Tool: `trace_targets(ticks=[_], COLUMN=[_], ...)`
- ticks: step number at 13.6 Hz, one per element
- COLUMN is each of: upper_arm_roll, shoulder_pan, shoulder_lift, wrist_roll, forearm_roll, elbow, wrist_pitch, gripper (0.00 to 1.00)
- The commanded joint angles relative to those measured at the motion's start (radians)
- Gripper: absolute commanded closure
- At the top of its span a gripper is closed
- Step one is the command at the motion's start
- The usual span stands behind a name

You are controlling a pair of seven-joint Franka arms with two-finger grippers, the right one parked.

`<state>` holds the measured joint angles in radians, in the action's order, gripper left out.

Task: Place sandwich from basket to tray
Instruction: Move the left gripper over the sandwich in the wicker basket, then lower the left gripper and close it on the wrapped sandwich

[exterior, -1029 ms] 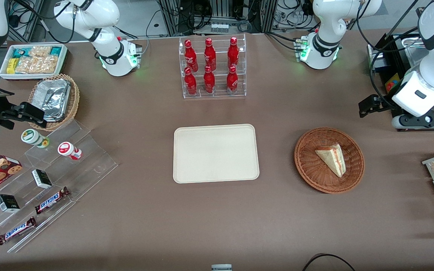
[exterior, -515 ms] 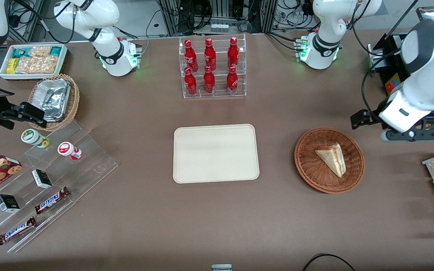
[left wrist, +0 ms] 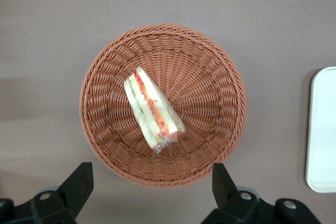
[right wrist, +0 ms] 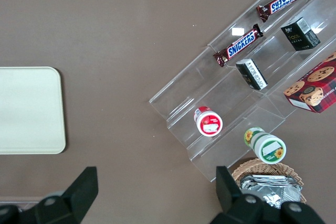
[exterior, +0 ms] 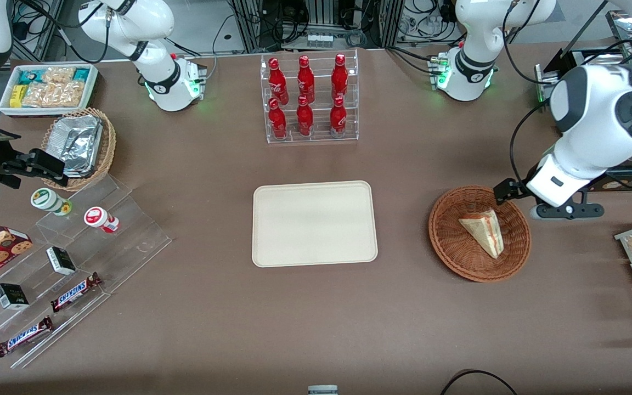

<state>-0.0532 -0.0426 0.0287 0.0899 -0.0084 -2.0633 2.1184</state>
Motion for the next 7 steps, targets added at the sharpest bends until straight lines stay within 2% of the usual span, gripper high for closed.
trace_targets(ticks=[1, 7], upper_arm_roll=[0.001, 0.001], shoulder_pan=[0.003, 0.000], shoulder_lift=[-0.016, 0.065], wrist_roll=[0.016, 0.281], forearm_roll=[-0.004, -0.002], elbow=[-0.089, -0.106], wrist_pitch=[0.107, 0.210], gripper=[0.00, 0.00])
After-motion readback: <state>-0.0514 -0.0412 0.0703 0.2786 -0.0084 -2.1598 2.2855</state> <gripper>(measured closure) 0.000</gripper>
